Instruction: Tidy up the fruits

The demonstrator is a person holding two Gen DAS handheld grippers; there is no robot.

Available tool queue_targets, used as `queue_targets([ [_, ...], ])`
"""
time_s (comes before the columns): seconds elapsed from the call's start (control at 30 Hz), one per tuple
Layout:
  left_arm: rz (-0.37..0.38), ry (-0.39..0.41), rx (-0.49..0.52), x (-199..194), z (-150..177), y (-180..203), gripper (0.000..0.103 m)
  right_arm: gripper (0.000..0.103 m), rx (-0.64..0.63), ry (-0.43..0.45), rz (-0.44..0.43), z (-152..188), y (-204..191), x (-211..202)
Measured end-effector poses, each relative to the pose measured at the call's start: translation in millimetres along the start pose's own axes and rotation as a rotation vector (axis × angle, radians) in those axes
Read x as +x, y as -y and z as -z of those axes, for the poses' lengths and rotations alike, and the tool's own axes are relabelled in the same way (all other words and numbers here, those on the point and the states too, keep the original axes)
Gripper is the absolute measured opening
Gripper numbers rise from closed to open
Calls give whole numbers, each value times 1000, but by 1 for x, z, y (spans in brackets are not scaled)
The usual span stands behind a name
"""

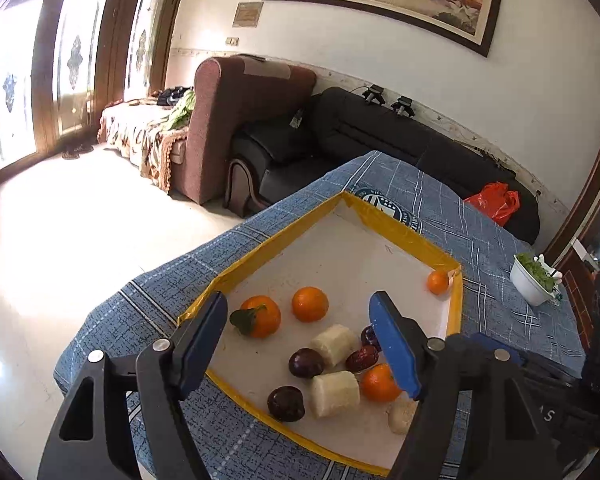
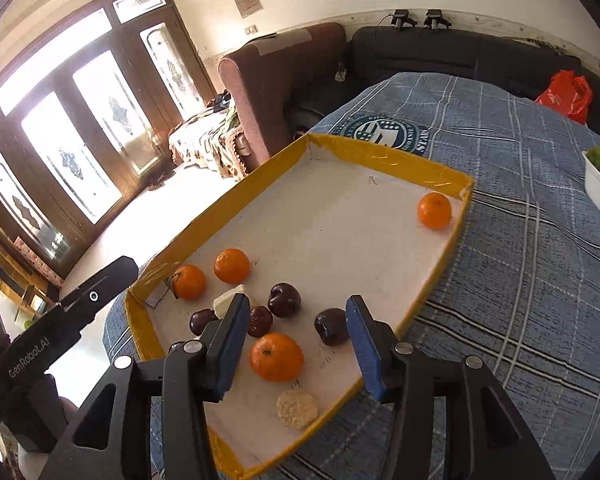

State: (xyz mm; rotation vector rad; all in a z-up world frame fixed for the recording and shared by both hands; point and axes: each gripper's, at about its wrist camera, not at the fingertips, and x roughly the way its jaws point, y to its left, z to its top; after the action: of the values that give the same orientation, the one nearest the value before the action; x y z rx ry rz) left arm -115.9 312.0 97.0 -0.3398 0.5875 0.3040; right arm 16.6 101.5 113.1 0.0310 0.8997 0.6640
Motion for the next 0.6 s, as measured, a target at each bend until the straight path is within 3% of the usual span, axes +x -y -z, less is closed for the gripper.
queue_targets([
  [0.17, -114, 160, 114, -42, 6, 44, 94, 59, 69, 85, 49, 28, 28, -47],
  [0.27, -140, 240, 165, -65, 10, 69, 101, 61, 99, 146, 89, 45, 41, -76],
  [0.53, -266, 428, 236, -129, 30, 120, 103, 75, 91, 316, 200, 77, 47, -143],
  [0.6, -261, 454, 230, -141, 36, 125, 103, 86, 72, 358, 229, 84, 43, -154],
])
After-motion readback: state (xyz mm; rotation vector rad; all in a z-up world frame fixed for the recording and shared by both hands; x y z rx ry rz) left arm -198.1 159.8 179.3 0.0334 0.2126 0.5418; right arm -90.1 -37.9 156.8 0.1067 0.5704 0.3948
